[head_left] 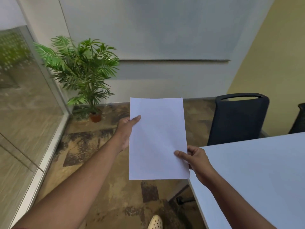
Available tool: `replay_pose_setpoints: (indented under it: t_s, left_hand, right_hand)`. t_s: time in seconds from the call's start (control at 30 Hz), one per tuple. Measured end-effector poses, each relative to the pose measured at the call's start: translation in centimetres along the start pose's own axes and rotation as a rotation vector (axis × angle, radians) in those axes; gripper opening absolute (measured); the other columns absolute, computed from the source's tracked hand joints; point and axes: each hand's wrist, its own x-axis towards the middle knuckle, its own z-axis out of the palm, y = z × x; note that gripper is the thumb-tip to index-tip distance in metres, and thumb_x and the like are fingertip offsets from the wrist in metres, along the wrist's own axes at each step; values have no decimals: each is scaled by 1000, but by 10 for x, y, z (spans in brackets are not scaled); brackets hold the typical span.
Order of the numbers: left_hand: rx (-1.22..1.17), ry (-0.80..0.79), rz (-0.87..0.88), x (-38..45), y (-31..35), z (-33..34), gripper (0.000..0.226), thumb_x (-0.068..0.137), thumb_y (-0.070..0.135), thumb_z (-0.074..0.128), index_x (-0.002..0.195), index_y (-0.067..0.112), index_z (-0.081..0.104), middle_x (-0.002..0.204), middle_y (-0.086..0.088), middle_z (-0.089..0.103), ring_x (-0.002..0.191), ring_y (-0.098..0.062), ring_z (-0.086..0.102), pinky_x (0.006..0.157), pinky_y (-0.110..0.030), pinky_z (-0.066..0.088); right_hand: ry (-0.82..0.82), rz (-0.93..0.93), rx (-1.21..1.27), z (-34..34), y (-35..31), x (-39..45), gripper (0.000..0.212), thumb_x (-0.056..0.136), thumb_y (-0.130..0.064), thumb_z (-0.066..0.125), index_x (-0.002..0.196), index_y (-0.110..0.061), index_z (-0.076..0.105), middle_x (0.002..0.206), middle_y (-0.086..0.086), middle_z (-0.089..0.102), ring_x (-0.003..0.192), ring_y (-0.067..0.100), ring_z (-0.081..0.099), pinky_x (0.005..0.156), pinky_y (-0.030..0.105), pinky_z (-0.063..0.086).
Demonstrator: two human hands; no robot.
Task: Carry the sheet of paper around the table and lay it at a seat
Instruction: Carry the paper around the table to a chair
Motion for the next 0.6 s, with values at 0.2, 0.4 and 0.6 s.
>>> replay_pose_setpoints:
  t_s: [0.2, 0.4, 0.6]
  left_hand:
    - [24, 40, 12, 87, 24, -5, 21, 104, 22, 72, 112, 3, 79, 111, -15, 83, 94, -29, 81, 89, -44, 64]
    - [82, 7, 28, 182, 61, 16, 23, 106, 22, 70, 112, 2, 79, 114, -16, 83, 101, -33, 80, 99, -51, 61]
    - [102, -87, 13, 274, 86, 54, 22, 106, 22, 69, 115, 5, 79, 120, -16, 82, 108, -34, 79, 101, -50, 60]
  right_hand:
    - [-42, -14, 95, 9, -19, 98, 25, 90, -11, 83, 114, -5, 80, 109, 9, 84, 98, 31, 82, 75, 34, 65]
    - [-20, -14, 159, -2, -52, 193, 24, 88, -12, 84, 110, -6, 81, 107, 14, 84, 99, 38, 81, 91, 49, 64]
    - [35, -19, 175, -23, -83, 264, 25, 88, -11, 83, 112, -4, 80, 109, 16, 83, 99, 38, 80, 93, 52, 63]
